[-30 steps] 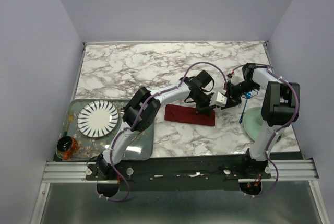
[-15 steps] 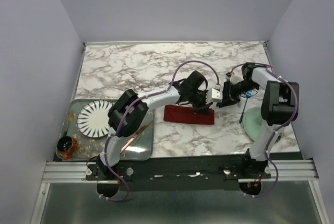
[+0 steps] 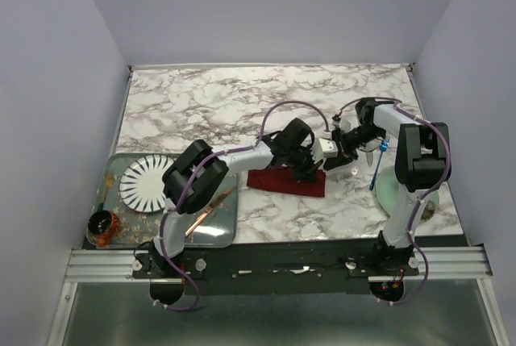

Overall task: Fold the napkin into a case and place the utensils inside
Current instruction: Pick up the top corner of the smaller rectangle folded napkin from the center of the board.

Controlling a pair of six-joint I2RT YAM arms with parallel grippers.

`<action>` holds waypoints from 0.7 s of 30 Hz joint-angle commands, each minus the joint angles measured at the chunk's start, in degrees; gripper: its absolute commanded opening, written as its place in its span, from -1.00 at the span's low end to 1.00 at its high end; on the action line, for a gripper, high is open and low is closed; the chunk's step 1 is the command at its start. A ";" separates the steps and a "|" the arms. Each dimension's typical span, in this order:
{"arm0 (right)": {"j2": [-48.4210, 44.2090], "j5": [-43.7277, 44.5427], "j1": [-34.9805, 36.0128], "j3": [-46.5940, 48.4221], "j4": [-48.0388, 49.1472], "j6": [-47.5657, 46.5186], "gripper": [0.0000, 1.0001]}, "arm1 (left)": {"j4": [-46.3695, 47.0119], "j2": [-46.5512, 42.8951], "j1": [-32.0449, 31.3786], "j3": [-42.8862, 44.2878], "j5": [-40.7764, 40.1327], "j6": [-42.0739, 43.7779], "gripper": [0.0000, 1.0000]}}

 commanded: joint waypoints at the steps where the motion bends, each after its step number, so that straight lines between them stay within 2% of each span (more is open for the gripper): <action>1: 2.58 0.10 2.08 -0.20 2.04 0.62 -0.54 | 6.63 -4.90 -0.98 -5.50 -3.52 -4.17 -1.00; 7: 5.48 1.77 3.58 -0.46 4.15 1.41 -0.56 | 11.30 -5.43 -1.42 -8.59 -5.63 -5.05 -1.00; 17: 4.96 3.08 6.66 0.15 5.12 2.11 -0.56 | 12.72 -6.14 -1.42 -9.91 -7.30 -4.08 -1.00; 21: 4.53 3.79 6.74 2.17 4.25 2.29 -0.63 | 13.25 -5.52 -1.42 -9.03 -8.18 -4.78 -1.00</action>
